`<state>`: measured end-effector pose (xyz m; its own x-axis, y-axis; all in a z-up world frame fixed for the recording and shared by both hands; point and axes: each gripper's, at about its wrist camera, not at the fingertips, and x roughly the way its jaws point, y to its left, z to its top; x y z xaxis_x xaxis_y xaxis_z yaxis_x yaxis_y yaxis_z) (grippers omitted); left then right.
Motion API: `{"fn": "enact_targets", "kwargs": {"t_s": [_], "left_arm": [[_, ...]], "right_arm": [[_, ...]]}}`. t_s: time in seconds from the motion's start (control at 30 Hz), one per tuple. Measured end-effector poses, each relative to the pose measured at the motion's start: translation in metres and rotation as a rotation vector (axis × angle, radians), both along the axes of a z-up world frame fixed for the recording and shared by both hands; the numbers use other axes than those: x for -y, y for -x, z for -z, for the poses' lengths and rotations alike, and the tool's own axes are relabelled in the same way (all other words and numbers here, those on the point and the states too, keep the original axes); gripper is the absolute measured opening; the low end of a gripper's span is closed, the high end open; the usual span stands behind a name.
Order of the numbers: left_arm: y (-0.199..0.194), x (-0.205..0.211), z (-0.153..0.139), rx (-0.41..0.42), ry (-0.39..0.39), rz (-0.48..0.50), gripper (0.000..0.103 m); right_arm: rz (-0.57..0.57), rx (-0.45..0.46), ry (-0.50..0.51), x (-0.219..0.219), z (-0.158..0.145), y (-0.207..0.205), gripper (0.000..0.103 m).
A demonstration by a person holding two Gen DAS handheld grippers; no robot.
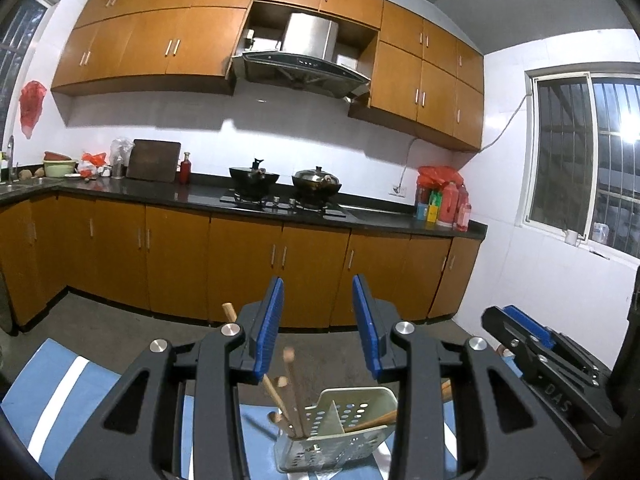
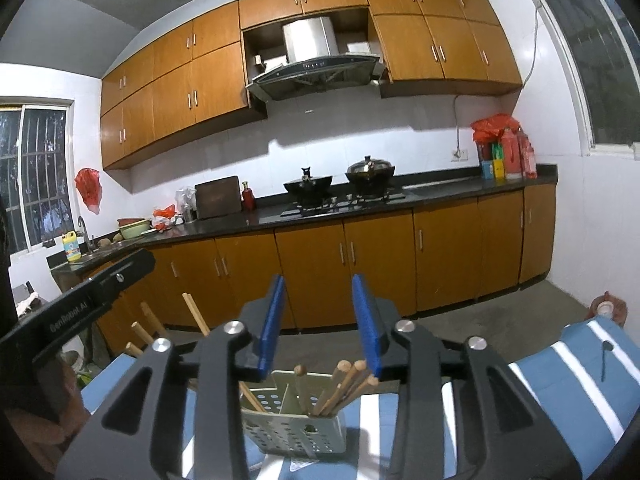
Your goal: Organize utensils
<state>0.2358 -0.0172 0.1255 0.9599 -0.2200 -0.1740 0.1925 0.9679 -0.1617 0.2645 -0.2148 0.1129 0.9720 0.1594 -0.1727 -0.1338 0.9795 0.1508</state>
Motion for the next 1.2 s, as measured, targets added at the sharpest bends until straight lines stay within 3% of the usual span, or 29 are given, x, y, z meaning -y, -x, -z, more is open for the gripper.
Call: {"fn": "enact_targets", "kwargs": {"t_s": [0.17,0.37,0.43,0.5,0.6,0.87,1.2], "left_arm": [[0.026,-0.013,0.003,-0.007,-0.035,-0.035,0.041],[0.068,-0.029,0.025,-0.044,-0.095,-0.080,0.073],[0.086,-0.034,0.033,-0.045,-0.124,-0.099,0.089],[0.103,-0.038,0.041,-0.045,-0.154,-0.117,0.097],[0.126,-0.041,0.051,-0.051,-0.183,-0.134,0.101],[0.181,-0.038,0.086,-0.095,-0.230,-0.147,0.101],[0.222,-0.027,0.122,-0.141,-0.241,-0.140,0.101]], "right_arm": [[0.018,0.031,0.014,0.005,-0.005,0.038,0.058],[0.027,0.022,0.039,0.004,0.004,0.085,0.086],[0.036,0.027,0.064,0.001,0.010,0.104,0.099],[0.047,0.030,0.089,-0.001,0.016,0.119,0.099],[0.059,0.003,0.116,-0.005,0.032,0.144,0.099],[0.067,-0.124,0.126,-0.001,0.078,0.196,0.099],[0.077,-0.178,0.188,-0.015,0.128,0.241,0.099]]}}
